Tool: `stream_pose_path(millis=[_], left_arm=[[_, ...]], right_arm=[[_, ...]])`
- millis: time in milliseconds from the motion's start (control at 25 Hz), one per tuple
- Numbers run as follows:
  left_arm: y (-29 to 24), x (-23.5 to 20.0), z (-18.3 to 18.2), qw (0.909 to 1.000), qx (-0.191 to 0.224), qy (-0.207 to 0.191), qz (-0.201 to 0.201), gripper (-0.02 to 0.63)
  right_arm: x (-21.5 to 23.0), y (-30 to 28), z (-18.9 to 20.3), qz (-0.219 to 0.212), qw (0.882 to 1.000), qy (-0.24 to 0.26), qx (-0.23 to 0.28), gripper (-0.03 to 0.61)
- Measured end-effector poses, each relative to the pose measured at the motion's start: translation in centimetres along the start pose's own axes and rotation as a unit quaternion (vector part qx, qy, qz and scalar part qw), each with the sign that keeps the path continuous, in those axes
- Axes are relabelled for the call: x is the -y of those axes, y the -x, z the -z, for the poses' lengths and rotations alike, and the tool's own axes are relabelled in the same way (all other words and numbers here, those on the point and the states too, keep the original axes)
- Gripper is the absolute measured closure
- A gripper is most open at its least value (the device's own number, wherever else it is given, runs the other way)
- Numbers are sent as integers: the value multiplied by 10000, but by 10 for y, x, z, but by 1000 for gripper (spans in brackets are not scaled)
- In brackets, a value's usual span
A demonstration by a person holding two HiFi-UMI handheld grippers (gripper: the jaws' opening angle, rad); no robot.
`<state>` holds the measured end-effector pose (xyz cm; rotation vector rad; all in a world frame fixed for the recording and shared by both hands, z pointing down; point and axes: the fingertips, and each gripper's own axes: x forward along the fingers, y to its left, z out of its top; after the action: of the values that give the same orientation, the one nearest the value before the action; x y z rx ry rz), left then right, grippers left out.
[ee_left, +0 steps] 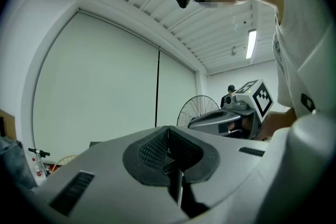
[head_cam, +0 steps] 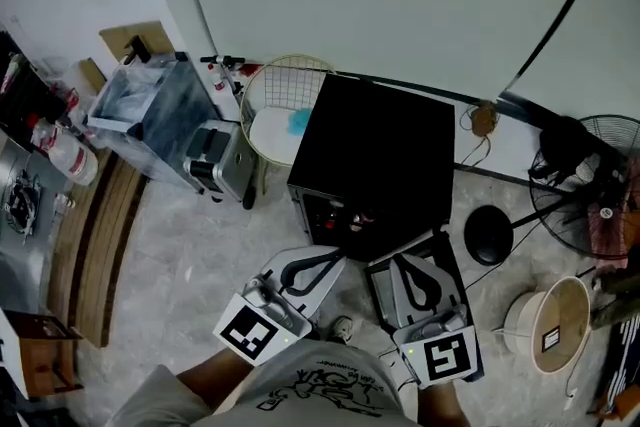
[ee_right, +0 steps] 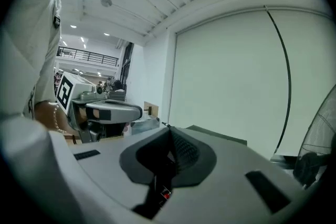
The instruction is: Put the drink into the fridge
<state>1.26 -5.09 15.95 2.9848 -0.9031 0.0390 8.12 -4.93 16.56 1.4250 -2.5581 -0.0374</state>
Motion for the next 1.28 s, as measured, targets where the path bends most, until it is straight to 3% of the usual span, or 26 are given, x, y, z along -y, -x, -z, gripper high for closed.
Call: stream_pose_path(millis=[1280], left_arm=[[11, -1, -25, 9999, 147, 11, 2, 592]], right_arm=[[-3, 4, -28, 55, 9998, 4, 169, 572]])
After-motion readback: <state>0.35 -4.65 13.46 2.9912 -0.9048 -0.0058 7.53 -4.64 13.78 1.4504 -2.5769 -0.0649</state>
